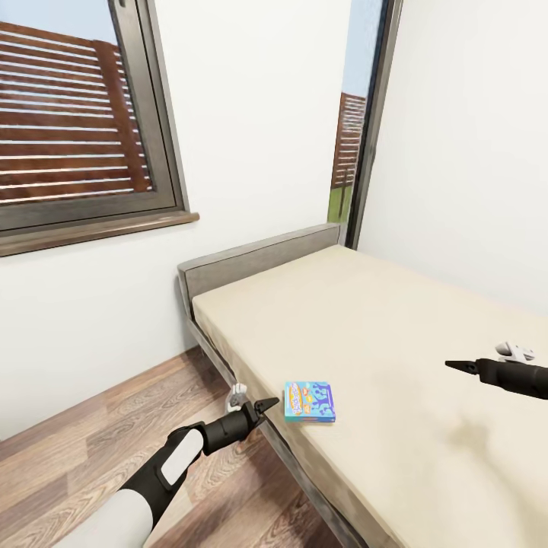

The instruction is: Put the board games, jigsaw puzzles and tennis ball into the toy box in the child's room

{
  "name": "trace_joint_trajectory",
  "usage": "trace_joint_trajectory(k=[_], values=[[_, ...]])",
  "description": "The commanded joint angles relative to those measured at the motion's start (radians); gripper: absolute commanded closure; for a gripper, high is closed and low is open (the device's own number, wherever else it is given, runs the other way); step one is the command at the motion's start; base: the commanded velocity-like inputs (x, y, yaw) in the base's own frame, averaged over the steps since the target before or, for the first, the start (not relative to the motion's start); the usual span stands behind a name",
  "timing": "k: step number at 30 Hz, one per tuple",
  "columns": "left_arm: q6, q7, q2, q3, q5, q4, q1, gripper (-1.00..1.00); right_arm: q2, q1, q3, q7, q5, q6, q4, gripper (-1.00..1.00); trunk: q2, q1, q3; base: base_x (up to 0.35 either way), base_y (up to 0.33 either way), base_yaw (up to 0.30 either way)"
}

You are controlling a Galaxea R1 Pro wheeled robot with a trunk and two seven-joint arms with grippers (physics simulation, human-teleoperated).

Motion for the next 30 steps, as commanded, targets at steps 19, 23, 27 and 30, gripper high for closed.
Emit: trace_joint_trajectory(k=[19, 23, 27, 30], values=[[0.008, -0.014, -0.006, -0.001, 0.005, 0.001, -0.006, -1.00, -0.001, -0.001, -0.001, 0.002, -0.001, 0.006, -0.006, -1.00, 0.000, 0.000, -0.001, 0.000, 0.000, -0.032], [0.008, -0.014, -0.006, -0.001, 0.005, 0.001, -0.006, -1.00, -0.002, -0.001, -0.001, 0.002, -0.001, 0.006, -0.006, -1.00, 0.000, 0.000, -0.001, 0.000, 0.000, -0.116], [0.008, -0.014, -0.006, -0.001, 0.003, 0.002, -0.007, -1.00, -0.003, -0.001, -0.001, 0.002, -0.001, 0.006, -0.007, -1.00, 0.000, 0.000, -0.001, 0.000, 0.000, -0.062], [0.008, -0.014, -0.006, -0.001, 0.004, 0.002, -0.008, -1.00, -0.004, -0.001, -0.002, 0.002, -0.001, 0.006, -0.007, -1.00, 0.000, 0.000, -0.001, 0.000, 0.000, -0.039]])
